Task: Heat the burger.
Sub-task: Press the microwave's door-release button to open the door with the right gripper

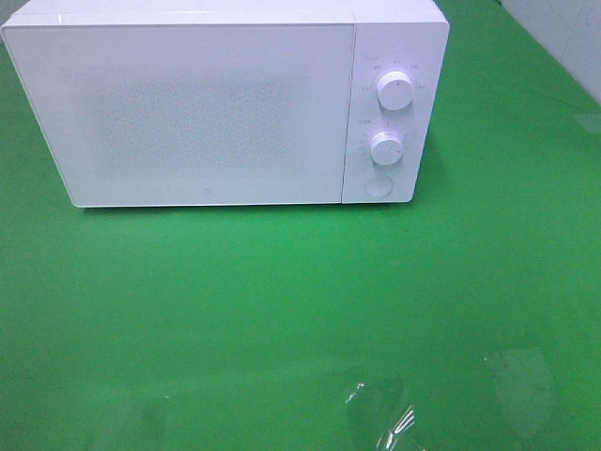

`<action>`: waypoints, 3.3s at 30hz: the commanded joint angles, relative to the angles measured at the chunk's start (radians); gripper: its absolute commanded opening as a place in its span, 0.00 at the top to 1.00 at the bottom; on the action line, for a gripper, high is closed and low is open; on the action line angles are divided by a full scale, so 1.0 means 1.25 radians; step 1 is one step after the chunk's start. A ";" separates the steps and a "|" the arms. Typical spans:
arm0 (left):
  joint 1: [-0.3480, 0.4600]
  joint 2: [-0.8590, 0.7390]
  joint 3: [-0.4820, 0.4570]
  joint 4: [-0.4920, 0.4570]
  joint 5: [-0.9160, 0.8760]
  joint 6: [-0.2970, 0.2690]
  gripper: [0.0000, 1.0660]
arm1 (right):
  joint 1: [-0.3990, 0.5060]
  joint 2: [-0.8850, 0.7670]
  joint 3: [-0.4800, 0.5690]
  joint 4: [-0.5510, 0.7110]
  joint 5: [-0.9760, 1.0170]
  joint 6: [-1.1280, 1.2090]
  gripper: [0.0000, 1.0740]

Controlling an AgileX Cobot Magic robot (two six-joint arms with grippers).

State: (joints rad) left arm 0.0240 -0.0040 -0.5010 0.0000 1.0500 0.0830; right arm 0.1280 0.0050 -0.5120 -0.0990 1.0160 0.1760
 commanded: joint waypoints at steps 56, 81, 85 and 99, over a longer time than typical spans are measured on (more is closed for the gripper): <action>-0.003 -0.016 0.002 0.000 -0.006 0.001 0.08 | -0.006 0.526 -0.017 0.002 -0.562 -0.014 0.29; -0.003 -0.016 0.002 0.000 -0.006 0.001 0.08 | -0.006 0.892 0.166 0.066 -1.300 -0.093 0.29; -0.003 -0.016 0.002 0.000 -0.006 0.001 0.08 | -0.003 1.002 0.166 0.182 -1.433 -0.202 0.29; -0.003 -0.016 0.002 0.000 -0.006 0.001 0.08 | 0.264 1.205 0.165 0.500 -1.663 -0.311 0.29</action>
State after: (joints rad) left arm 0.0240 -0.0040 -0.5010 0.0000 1.0500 0.0830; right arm 0.4040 1.4850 -0.3050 0.4600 -1.0050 -0.1920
